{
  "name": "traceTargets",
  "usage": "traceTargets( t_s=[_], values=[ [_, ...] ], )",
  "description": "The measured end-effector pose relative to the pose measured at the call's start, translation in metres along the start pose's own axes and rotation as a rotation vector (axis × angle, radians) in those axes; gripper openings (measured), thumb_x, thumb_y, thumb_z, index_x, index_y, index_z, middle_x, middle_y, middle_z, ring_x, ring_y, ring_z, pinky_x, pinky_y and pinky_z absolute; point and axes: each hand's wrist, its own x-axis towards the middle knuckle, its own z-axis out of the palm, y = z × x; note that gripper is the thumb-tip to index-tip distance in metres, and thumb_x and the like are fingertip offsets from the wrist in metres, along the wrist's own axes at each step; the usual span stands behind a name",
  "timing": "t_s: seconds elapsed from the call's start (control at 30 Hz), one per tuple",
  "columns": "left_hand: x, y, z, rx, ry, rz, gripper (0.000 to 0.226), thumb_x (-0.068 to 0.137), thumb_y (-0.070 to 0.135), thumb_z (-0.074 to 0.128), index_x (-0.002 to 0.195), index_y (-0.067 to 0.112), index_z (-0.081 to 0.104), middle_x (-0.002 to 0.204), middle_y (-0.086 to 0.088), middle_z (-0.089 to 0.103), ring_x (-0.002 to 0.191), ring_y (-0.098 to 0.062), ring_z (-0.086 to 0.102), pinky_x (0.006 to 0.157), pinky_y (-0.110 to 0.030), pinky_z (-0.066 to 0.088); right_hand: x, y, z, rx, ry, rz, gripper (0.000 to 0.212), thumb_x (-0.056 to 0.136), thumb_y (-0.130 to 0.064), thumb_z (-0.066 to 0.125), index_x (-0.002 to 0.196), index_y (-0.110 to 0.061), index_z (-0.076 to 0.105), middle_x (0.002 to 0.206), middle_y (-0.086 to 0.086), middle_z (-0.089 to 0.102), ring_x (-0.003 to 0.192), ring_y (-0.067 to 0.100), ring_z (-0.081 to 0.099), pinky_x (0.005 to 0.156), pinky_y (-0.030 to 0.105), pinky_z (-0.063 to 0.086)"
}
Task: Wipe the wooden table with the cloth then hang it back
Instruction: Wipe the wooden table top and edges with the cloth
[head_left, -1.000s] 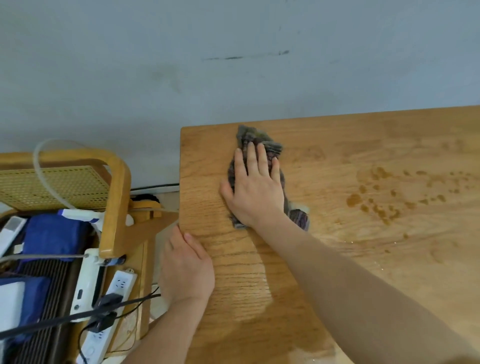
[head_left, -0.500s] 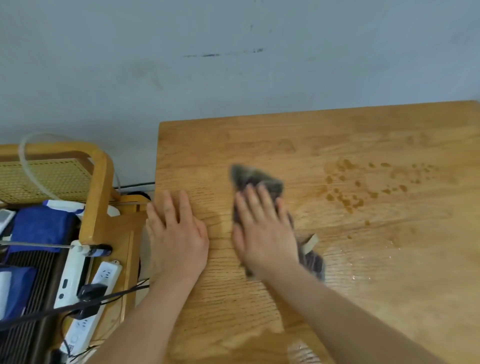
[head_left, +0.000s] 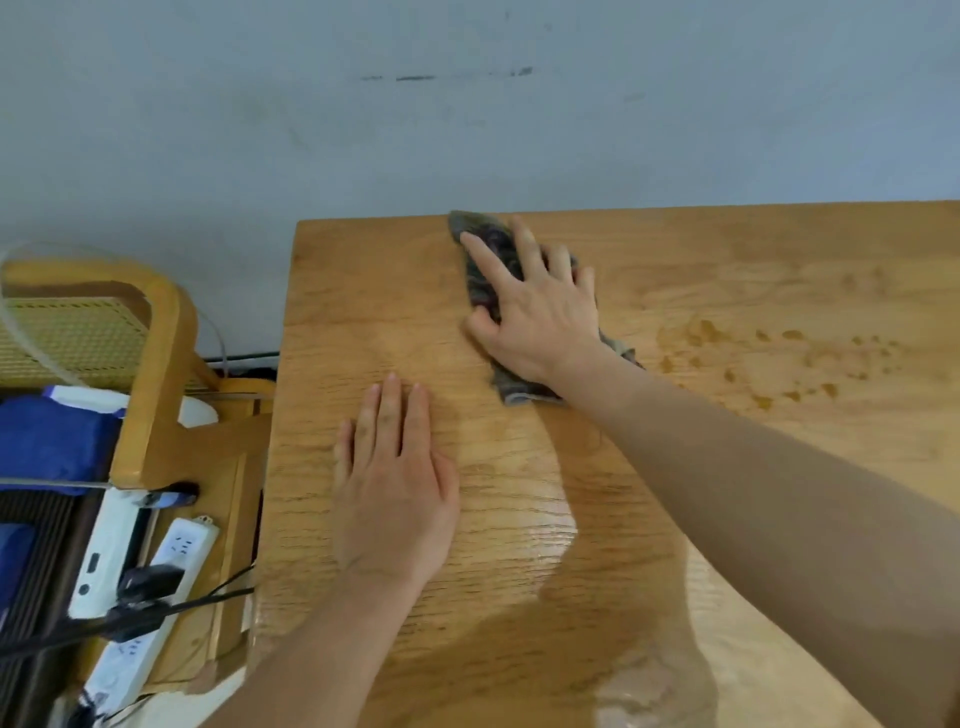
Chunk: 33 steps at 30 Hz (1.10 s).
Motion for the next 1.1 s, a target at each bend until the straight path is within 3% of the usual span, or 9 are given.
traceTargets(
  t_s=[0.2, 0.37, 0.5, 0.6, 0.67, 0.73, 0.83, 1.0, 1.1],
  values=[
    [0.0, 0.0, -0.002, 0.012, -0.005, -0.008, 0.061, 0.093, 0.036, 0.021, 0.15, 0.016, 0.025, 0.158, -0.006, 0.023, 0.146, -0.02, 0.015, 0.118, -0.043, 0.015, -0.019, -0.04, 0.013, 0.121, 0.013, -0.011, 0.062, 0.099, -0.048, 0.022, 0.155, -0.022, 0.019, 0.163, 0.001, 0.014, 0.15, 0.023, 0.005, 0.119, 0.052, 0.005],
    [-0.003, -0.002, 0.0, 0.007, 0.013, -0.002, 0.062, 0.092, 0.035, 0.021, 0.149, 0.014, 0.029, 0.157, -0.006, 0.026, 0.146, -0.022, 0.019, 0.117, -0.043, 0.015, -0.073, -0.027, 0.017, 0.15, 0.002, -0.235, 0.055, 0.102, -0.041, 0.022, 0.151, -0.018, 0.032, 0.16, 0.002, 0.026, 0.149, 0.019, 0.017, 0.12, 0.047, 0.014],
    [0.0, -0.001, -0.001, 0.02, 0.013, 0.009, 0.06, 0.094, 0.036, 0.021, 0.149, 0.013, 0.028, 0.157, -0.008, 0.025, 0.145, -0.024, 0.018, 0.118, -0.043, 0.014, -0.03, 0.051, 0.008, 0.111, 0.025, 0.175, 0.059, 0.101, -0.043, 0.019, 0.155, -0.021, 0.018, 0.164, -0.001, 0.013, 0.15, 0.017, 0.007, 0.121, 0.045, 0.006],
    [0.0, -0.001, 0.0, 0.045, 0.011, 0.009, 0.06, 0.094, 0.035, 0.021, 0.149, 0.012, 0.028, 0.156, -0.01, 0.026, 0.145, -0.025, 0.019, 0.117, -0.046, 0.016, -0.012, 0.039, 0.009, 0.126, 0.07, 0.335, 0.06, 0.101, -0.042, 0.017, 0.156, -0.018, 0.015, 0.164, 0.003, 0.01, 0.15, 0.022, 0.005, 0.12, 0.05, 0.006],
    [-0.002, -0.001, 0.001, 0.049, 0.012, 0.013, 0.06, 0.094, 0.034, 0.021, 0.148, 0.01, 0.03, 0.156, -0.011, 0.027, 0.145, -0.026, 0.021, 0.117, -0.047, 0.018, -0.015, -0.002, 0.012, 0.132, 0.069, 0.261, 0.061, 0.1, -0.042, 0.018, 0.156, -0.017, 0.015, 0.164, 0.004, 0.011, 0.15, 0.023, 0.006, 0.12, 0.051, 0.007],
    [-0.004, 0.0, 0.001, 0.043, 0.024, 0.013, 0.06, 0.092, 0.032, 0.024, 0.147, 0.009, 0.032, 0.155, -0.011, 0.029, 0.144, -0.026, 0.022, 0.116, -0.049, 0.02, -0.031, -0.04, 0.016, 0.127, 0.025, 0.019, 0.059, 0.101, -0.041, 0.017, 0.155, -0.018, 0.016, 0.164, 0.002, 0.01, 0.15, 0.021, 0.004, 0.12, 0.05, 0.005],
    [-0.004, 0.0, 0.0, 0.037, 0.037, 0.014, 0.06, 0.091, 0.031, 0.026, 0.146, 0.009, 0.035, 0.154, -0.012, 0.031, 0.143, -0.027, 0.025, 0.115, -0.049, 0.022, -0.04, -0.022, 0.013, 0.107, -0.013, -0.215, 0.056, 0.102, -0.041, 0.021, 0.154, -0.023, 0.021, 0.163, -0.003, 0.014, 0.15, 0.016, 0.007, 0.121, 0.045, 0.006],
    [0.002, -0.001, 0.001, 0.05, 0.028, 0.02, 0.06, 0.092, 0.034, 0.022, 0.148, 0.011, 0.03, 0.155, -0.011, 0.028, 0.144, -0.026, 0.022, 0.117, -0.047, 0.018, 0.001, 0.07, 0.007, 0.098, 0.089, 0.274, 0.059, 0.099, -0.041, 0.021, 0.155, -0.021, 0.02, 0.163, -0.001, 0.015, 0.15, 0.017, 0.01, 0.12, 0.046, 0.009],
    [-0.001, -0.001, 0.0, 0.034, 0.016, 0.005, 0.061, 0.092, 0.034, 0.022, 0.148, 0.012, 0.03, 0.156, -0.01, 0.028, 0.144, -0.026, 0.022, 0.116, -0.047, 0.019, -0.016, 0.024, 0.013, 0.122, 0.114, 0.219, 0.059, 0.099, -0.04, 0.023, 0.155, -0.019, 0.022, 0.163, 0.001, 0.017, 0.15, 0.02, 0.012, 0.119, 0.049, 0.01]
  ],
)
